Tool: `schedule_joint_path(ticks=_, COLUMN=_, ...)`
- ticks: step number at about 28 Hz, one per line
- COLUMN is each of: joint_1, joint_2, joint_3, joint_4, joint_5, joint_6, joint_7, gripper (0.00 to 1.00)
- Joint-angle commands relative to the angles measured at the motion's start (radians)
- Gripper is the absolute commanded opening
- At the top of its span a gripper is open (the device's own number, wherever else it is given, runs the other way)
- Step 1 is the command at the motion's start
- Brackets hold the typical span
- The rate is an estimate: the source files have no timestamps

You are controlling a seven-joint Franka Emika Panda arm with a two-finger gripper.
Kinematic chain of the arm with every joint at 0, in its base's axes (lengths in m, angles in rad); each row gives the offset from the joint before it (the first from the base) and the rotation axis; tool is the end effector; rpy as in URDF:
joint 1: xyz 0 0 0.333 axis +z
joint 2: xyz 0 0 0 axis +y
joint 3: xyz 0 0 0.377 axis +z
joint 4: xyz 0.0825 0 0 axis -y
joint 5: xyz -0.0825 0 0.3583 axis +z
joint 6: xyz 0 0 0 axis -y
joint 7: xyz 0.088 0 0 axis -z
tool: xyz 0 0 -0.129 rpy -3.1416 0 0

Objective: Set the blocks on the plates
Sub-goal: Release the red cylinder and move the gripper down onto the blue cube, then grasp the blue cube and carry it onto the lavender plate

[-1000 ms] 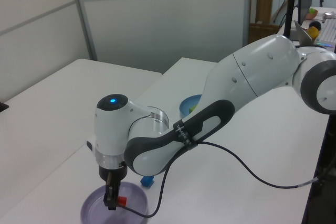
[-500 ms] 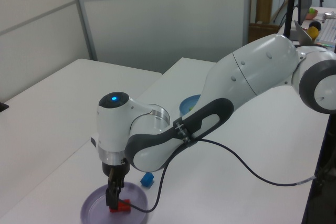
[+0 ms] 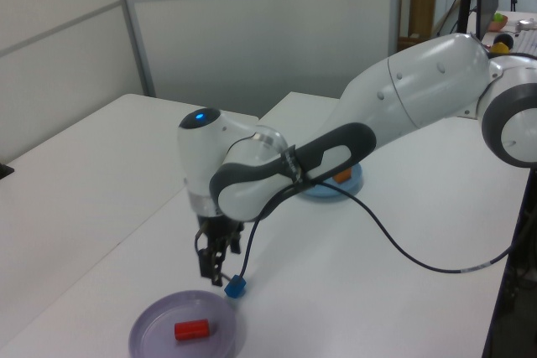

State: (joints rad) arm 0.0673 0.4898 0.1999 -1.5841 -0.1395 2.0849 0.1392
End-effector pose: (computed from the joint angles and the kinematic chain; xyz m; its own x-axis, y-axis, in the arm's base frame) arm 0.6764 0.1518 0.4035 0.9850 0.1709 0.0253 0.1702 -0.9851 0.0261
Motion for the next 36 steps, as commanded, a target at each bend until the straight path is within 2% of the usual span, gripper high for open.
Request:
schedule_joint_path(ticks=1, joint_1=0.008, joint_2=-0.071, joint_3=-0.045, joint_4=-0.109, joint_5=0.034, joint_6=0.0, joint_7=0.04, gripper=1.0)
schedule_joint_path(ticks=9, joint_1=0.008, joint_2=-0.047, joint_3=-0.043, joint_4=-0.113, joint_5=0.034, joint_6=0.014, joint_7=0.057, gripper=1.0)
schedule_joint_path(ticks=12, joint_1=0.008, joint_2=-0.043, joint_3=-0.045, joint_4=-0.111, joint_5=0.035, joint_6=0.018, joint_7=0.057, gripper=0.9)
schedule_joint_path(ticks=29, joint_1=0.011, joint_2=0.001, joint_3=-0.042, joint_4=-0.099, joint_5=0.037, joint_6=0.101, joint_7=0.057, gripper=0.9)
schedule_joint_path(ticks=30, joint_1=0.011, joint_2=0.003, joint_3=-0.042, joint_4=-0.099, joint_5=0.037, joint_6=0.103, joint_7=0.057, gripper=0.87)
schedule_joint_path(ticks=33, joint_1=0.009, joint_2=0.01, joint_3=-0.042, joint_4=-0.097, joint_5=0.037, joint_6=0.119, joint_7=0.057, gripper=0.66)
schedule_joint_path(ticks=34, joint_1=0.009, joint_2=0.012, joint_3=-0.042, joint_4=-0.097, joint_5=0.038, joint_6=0.124, joint_7=0.056, gripper=0.57)
schedule_joint_path(ticks=35, joint_1=0.009, joint_2=0.012, joint_3=-0.042, joint_4=-0.099, joint_5=0.037, joint_6=0.13, joint_7=0.056, gripper=0.38)
schedule_joint_path(ticks=36, joint_1=0.009, joint_2=0.012, joint_3=-0.042, joint_4=-0.099, joint_5=0.038, joint_6=0.13, joint_7=0.056, gripper=0.28)
